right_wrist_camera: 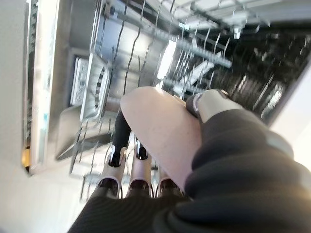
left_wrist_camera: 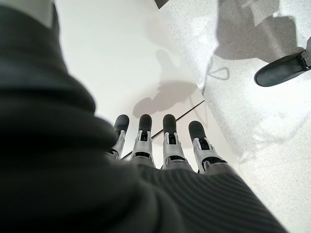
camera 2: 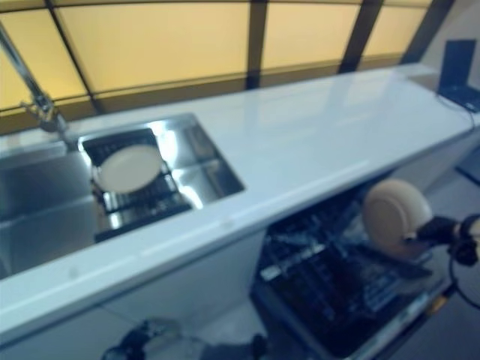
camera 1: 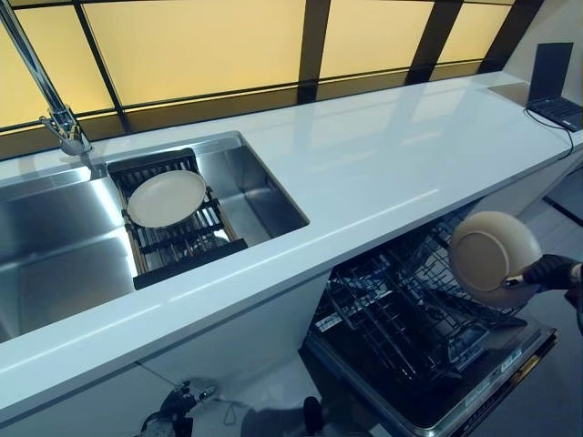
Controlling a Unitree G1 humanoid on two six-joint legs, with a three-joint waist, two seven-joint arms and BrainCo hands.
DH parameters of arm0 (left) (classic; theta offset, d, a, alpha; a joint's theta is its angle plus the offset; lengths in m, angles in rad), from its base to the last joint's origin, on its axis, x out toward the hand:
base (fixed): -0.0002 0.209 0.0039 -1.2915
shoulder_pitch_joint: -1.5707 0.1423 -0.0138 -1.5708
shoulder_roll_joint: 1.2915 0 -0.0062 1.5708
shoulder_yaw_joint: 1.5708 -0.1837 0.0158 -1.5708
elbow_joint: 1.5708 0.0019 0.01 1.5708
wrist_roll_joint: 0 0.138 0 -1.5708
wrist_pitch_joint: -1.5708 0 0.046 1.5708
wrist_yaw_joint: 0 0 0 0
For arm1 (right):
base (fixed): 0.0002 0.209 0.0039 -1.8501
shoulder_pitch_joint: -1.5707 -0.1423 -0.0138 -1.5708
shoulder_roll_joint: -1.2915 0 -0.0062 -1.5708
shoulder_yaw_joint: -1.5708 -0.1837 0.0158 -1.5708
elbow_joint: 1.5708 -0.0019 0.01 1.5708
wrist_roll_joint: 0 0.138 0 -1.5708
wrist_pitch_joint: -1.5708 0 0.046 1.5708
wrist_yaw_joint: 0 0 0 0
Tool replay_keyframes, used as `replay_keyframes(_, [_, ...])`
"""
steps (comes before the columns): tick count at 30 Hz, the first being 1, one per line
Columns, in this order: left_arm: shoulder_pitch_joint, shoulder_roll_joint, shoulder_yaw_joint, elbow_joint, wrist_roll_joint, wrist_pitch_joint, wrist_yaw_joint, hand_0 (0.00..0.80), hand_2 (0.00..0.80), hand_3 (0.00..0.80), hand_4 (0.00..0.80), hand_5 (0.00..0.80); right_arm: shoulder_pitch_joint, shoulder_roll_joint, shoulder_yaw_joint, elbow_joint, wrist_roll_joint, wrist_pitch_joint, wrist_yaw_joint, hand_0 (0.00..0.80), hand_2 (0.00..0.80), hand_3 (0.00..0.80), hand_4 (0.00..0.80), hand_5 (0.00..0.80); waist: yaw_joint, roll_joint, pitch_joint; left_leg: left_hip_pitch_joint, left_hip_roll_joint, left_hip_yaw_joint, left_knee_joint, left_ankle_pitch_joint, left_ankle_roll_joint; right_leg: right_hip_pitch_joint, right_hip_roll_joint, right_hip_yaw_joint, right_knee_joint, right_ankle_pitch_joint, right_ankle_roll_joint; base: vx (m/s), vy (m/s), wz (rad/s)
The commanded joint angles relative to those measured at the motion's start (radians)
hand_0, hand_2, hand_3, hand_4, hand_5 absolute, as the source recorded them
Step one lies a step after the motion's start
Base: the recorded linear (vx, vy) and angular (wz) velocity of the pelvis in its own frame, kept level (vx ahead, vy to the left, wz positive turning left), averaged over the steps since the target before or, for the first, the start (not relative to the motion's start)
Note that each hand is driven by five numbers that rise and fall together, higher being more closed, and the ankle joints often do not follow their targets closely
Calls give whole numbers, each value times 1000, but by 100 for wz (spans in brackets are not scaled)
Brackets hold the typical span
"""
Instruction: Take plates into dishwasher
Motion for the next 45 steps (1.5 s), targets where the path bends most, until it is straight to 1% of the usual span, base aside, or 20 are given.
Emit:
replay_keyframes(1, [-66,25,35,21,31,-12,-2,0,0,0,0,0,-50,64,46,-1,-44,-25,-61,800,800,800,800,800,38,-52,5,8,9,-56,1,-22,26,55,-52,-22,3,-17,70,0,0,0])
replay_keyframes(9, [-85,13,24,16,8,-12,0,0,0,0,0,0,-61,189,85,45,-74,-13,-144,800,800,800,800,800,60,-37,15,2,7,-73,1,-21,26,55,-61,-36,3,-20,69,-12,-1,6])
replay_keyframes(14, [-86,6,24,15,-6,-10,-8,0,0,0,0,0,-73,243,108,69,-106,4,-161,800,800,800,800,800,70,-29,18,-2,4,-84,1,-20,27,54,-64,-41,3,-22,68,-8,0,3])
replay_keyframes(20, [-99,2,17,23,-20,-19,-8,0,0,0,0,0,-83,325,137,176,-134,-4,-213,800,800,800,800,800,90,-16,28,-7,2,-101,1,-18,29,56,-70,-51,3,-24,67,-12,-7,6])
replay_keyframes(26, [-114,2,10,30,-29,-19,-8,0,0,0,0,0,-95,382,154,261,-161,1,-227,800,800,800,800,800,101,-3,33,-13,-2,-116,1,-16,29,55,-72,-56,3,-27,64,-15,-5,7])
replay_keyframes(33, [-117,0,11,35,-26,-28,-17,0,0,0,0,0,-75,424,161,322,-183,-2,-217,800,800,800,800,800,110,4,35,-16,-4,-127,1,-15,31,55,-73,-58,3,-29,63,-5,3,3])
replay_keyframes(45, [-133,-8,0,36,-26,-28,-15,0,0,0,0,0,-48,466,179,380,-231,-21,-197,800,800,800,800,800,115,8,37,-20,-3,-137,1,-14,33,53,-72,-53,3,-30,62,-5,-1,2])
